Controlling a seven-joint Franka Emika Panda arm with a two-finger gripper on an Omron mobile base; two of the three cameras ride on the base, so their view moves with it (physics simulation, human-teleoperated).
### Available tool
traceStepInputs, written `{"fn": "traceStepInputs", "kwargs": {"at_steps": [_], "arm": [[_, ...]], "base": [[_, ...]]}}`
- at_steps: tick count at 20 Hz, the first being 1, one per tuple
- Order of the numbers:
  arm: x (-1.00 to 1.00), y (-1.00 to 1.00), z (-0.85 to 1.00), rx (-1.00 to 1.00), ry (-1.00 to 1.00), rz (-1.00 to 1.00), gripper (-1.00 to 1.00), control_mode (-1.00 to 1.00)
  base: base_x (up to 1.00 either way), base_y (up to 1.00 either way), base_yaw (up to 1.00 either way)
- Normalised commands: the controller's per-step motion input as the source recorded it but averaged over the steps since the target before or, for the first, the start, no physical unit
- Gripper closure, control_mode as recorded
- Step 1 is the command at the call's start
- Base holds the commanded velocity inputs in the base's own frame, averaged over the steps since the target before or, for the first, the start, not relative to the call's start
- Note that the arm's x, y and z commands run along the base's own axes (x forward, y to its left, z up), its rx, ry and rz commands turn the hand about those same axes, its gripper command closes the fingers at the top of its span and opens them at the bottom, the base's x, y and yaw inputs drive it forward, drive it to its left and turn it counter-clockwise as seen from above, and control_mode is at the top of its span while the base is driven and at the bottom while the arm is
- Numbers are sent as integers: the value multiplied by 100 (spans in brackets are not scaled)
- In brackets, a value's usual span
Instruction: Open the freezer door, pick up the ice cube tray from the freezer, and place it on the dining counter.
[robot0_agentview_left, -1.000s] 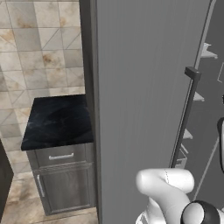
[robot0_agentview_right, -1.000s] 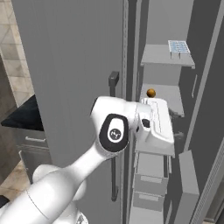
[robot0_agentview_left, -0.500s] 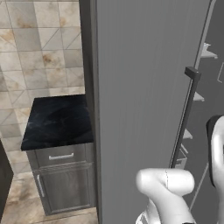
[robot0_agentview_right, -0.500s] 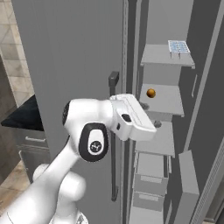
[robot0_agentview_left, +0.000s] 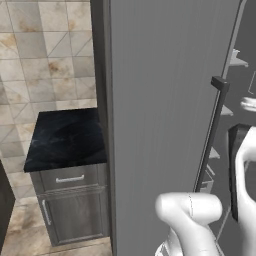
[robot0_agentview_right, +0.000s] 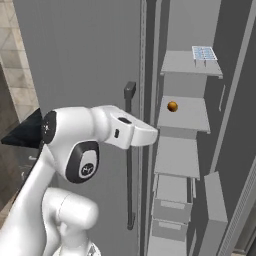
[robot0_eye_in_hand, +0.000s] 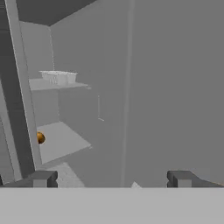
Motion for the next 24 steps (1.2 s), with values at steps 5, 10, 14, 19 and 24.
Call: {"fn": "traceStepInputs", "kwargs": {"at_steps": [5,10,14,19,24], "arm": [[0,56,19,11,15,32,-100,-100],[-16,48,4,8,8,27,-100,-100],[-32,48,0,2,5,17,-100,-100],[-33,39,-3,0,3,10,-100,-100],[-24,47,0,0,8,0,-100,-100]], "base": [[0,0,0],[0,0,0],[0,0,0],[0,0,0],[0,0,0]]}}
